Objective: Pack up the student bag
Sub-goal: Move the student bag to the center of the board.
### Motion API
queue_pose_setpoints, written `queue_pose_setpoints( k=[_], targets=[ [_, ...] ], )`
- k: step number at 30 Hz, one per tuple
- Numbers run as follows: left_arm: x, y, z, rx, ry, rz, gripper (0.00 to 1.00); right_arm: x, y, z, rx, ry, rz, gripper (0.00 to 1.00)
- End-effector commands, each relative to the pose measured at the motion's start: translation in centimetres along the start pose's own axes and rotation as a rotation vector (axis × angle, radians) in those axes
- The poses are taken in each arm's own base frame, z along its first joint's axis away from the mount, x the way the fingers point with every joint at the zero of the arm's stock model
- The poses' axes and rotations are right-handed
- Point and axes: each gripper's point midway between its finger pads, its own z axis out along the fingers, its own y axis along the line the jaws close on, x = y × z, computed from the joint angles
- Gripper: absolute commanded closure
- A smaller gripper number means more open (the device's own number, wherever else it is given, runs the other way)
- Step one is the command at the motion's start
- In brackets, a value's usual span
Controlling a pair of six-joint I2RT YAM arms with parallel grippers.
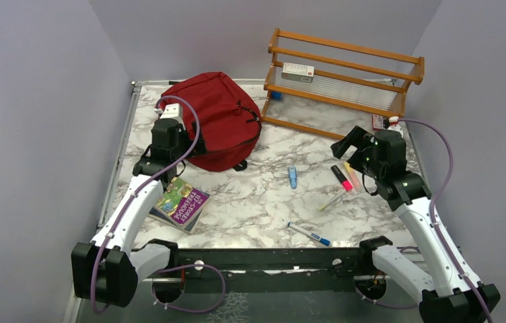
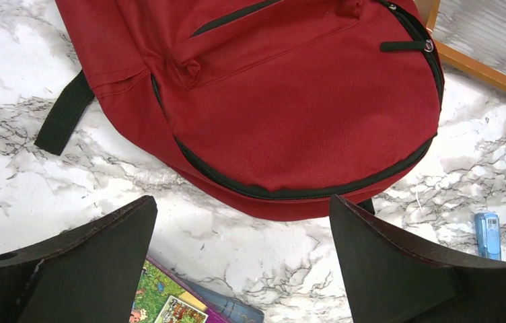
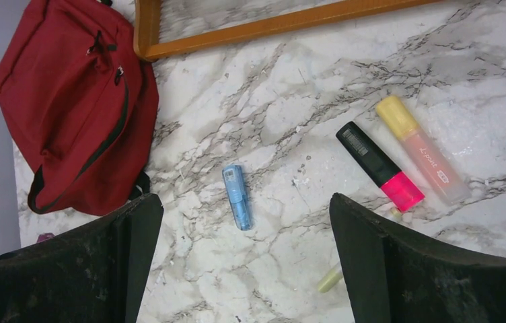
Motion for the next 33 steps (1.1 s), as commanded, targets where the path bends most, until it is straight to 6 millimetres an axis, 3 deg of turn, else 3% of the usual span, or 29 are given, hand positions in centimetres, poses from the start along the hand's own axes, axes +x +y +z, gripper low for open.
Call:
queue_pose_setpoints(
  k=[1,9,16,21,25,33],
  targets=[
    [-1.2,-0.2,-0.4,0.004,-0.028,-0.005,0.01,-0.6,-0.9,-0.3,0.032,-0.054,0.030,0.00],
    [-0.7,0.5,-0.5,-0.024,-0.018,0.008,0.01,1.1,-1.2,0.5,0.045,0.019,0.041,0.00],
    [-0.2,0.5,-0.1,-0.024,0.003,0.002,0.01,2.8,0.5,2.4,-0.033,0.102,0.082,0.01],
    [0.1,0.4,0.1,-0.020,0.012,0.004,0.01,4.4,3.9,5.2,-0.190,0.189,0.194,0.08],
    [-0.1,0.3,-0.1,-0.010,0.002,0.004,0.01,6.1,5.5,7.6,-0.194,0.262,0.242,0.09],
    [-0.4,0.5,-0.1,-0.002,-0.015,-0.027,0.01,9.7,11.0,9.0,-0.163,0.301,0.376,0.09]
  ],
)
